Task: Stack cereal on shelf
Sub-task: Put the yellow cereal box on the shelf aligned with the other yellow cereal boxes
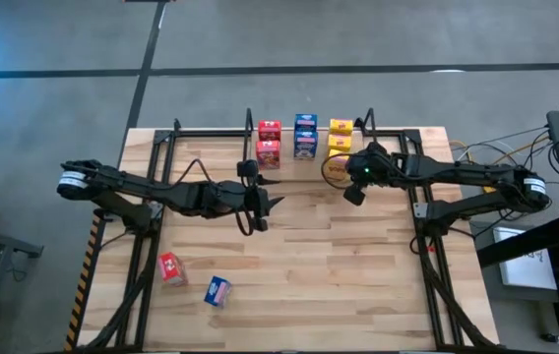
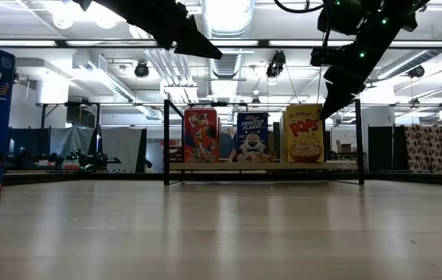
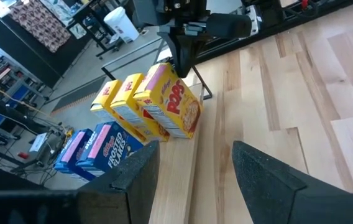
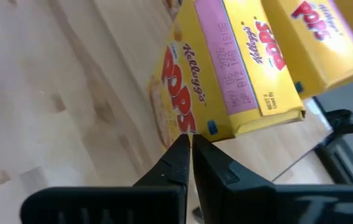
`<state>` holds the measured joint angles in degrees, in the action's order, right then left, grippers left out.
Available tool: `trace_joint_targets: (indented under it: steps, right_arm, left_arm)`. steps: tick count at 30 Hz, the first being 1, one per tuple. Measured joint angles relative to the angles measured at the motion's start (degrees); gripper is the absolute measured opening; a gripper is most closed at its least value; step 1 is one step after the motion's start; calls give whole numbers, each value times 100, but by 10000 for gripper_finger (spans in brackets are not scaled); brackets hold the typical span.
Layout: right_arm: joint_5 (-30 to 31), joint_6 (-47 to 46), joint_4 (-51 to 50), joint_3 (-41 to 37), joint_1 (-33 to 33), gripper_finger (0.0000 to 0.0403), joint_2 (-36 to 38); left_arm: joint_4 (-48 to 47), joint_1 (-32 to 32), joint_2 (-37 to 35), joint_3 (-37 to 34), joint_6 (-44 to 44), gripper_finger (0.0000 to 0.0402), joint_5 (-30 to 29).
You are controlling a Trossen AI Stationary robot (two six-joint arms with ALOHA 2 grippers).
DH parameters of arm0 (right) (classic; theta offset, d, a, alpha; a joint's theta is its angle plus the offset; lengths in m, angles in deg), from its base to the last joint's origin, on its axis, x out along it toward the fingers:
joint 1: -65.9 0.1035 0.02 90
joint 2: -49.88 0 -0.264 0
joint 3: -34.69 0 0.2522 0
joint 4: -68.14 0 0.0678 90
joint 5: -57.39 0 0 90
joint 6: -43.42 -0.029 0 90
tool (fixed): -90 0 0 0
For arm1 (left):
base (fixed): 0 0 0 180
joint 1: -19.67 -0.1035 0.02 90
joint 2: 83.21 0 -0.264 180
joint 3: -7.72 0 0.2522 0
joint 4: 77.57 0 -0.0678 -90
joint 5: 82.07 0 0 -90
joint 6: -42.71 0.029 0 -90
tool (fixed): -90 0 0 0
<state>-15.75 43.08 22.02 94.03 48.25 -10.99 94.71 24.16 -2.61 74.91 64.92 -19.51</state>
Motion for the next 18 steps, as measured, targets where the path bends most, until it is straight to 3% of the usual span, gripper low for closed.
trace_joint_targets:
  steps: [12, 18]
  right_arm:
    - [71, -86, 22, 0, 0, 9, -6]
    - [130, -594, -682, -5, 0, 9, -6]
  left_arm:
    - [-14, 0, 0, 0, 0, 186, 0]
    - [-170, 0, 2, 0, -24, 186, 2]
